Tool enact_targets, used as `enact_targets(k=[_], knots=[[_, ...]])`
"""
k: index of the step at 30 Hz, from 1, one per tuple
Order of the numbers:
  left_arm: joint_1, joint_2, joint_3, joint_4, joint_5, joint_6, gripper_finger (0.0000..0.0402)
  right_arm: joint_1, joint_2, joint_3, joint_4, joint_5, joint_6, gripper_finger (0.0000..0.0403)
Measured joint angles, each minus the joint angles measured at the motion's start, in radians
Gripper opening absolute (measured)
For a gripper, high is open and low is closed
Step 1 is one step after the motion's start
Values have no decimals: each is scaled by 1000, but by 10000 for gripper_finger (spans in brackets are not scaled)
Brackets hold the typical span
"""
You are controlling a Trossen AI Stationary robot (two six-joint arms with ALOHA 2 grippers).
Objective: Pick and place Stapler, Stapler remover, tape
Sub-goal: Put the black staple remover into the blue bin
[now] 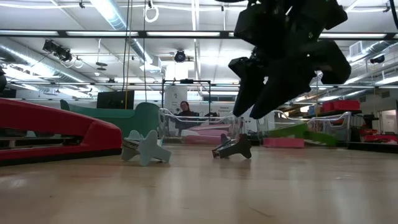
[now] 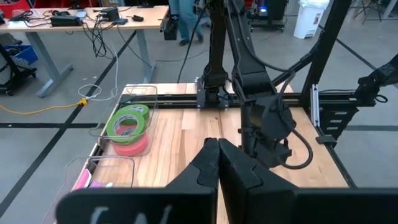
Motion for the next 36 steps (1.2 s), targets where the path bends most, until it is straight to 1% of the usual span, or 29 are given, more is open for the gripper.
enact_targets(k=[7, 15, 22, 32, 36], knots=[[0, 0, 0, 0, 0, -1, 9, 0, 32, 0, 12, 0, 0, 158], [0, 0, 0, 0, 0, -8, 9, 0, 77, 0, 36, 4, 0, 149], [0, 0, 0, 0, 0, -8, 9, -7, 78, 0, 35, 38, 8, 135], [0, 0, 0, 0, 0, -9, 9, -23, 86, 0, 29, 38, 8, 98], [0, 0, 0, 0, 0, -9, 9, -23, 95, 0, 25, 35, 8, 93]])
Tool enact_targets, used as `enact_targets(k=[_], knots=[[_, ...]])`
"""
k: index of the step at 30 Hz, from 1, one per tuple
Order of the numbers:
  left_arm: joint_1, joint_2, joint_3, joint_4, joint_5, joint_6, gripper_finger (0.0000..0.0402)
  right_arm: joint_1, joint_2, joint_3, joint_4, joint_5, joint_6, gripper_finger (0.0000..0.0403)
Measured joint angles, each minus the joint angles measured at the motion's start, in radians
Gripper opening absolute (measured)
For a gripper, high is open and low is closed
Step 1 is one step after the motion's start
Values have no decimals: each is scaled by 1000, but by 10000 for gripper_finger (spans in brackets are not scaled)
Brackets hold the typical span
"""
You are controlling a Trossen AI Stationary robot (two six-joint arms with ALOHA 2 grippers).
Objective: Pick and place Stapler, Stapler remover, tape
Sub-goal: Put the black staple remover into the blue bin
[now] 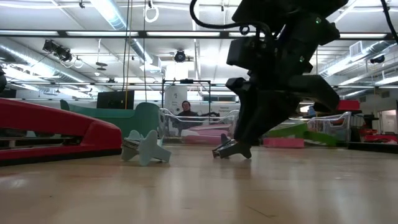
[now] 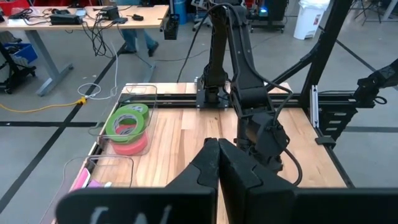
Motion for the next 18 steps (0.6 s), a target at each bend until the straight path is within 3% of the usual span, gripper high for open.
enact_targets(k=[7, 18], knots=[[0, 0, 0, 0, 0, 0, 9, 0, 7, 0, 0, 2, 0, 85], [0, 0, 0, 0, 0, 1, 9, 0, 7, 0, 4, 4, 1, 24]])
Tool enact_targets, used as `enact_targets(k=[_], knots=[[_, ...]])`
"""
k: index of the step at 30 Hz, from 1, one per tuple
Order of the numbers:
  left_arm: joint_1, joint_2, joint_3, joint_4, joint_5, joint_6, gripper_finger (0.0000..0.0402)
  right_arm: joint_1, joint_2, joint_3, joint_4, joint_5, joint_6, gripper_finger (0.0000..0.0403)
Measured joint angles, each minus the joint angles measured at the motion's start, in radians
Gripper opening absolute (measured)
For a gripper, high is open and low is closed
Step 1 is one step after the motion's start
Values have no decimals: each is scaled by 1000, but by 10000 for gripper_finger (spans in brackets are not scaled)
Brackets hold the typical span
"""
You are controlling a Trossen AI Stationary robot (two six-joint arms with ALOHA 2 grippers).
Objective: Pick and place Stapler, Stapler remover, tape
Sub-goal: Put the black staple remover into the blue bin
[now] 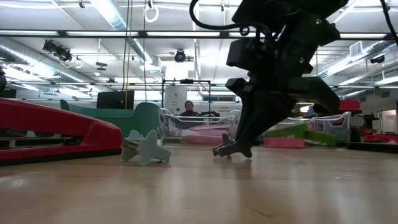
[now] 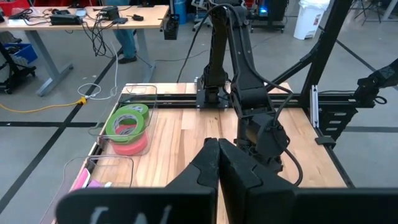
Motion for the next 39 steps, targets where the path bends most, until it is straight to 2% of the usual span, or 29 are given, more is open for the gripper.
enact_targets(k=[17, 25, 39], knots=[[0, 0, 0, 0, 0, 0, 9, 0, -29, 0, -8, 14, 0, 12], [0, 0, 0, 0, 0, 0, 9, -18, -160, -1, -1, 79, 0, 12], [0, 0, 0, 4, 0, 0, 9, -58, -467, -1, 61, 143, -1, 12]])
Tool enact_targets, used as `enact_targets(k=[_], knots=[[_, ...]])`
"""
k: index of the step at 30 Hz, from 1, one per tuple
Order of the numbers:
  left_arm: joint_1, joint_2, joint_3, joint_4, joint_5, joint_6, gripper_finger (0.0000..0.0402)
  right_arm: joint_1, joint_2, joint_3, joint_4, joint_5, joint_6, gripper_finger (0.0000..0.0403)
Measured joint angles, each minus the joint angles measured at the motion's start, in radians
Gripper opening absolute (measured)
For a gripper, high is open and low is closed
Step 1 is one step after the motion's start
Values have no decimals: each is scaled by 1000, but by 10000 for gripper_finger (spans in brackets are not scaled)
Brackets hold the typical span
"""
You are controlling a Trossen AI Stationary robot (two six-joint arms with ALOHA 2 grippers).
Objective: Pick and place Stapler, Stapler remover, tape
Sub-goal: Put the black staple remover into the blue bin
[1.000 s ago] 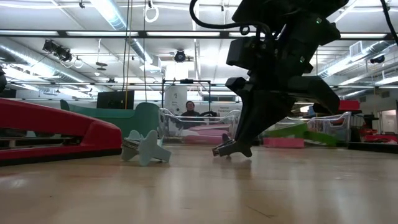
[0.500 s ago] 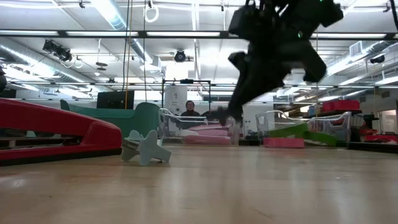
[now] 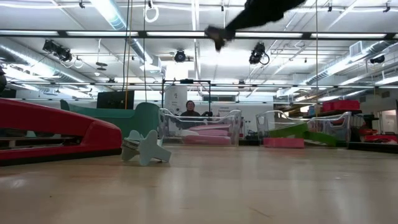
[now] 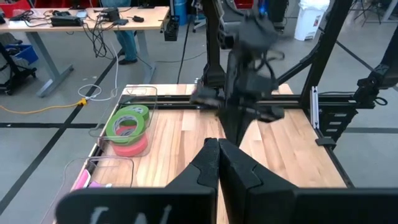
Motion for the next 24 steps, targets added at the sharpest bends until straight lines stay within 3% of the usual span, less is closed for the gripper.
enact_targets(k=[10, 24], knots=[[0, 1, 0, 24, 0, 0, 9, 0, -143, 0, 167, 5, 0, 12], [0, 10, 0, 89, 0, 0, 9, -1, -224, 0, 510, -9, 4, 13]])
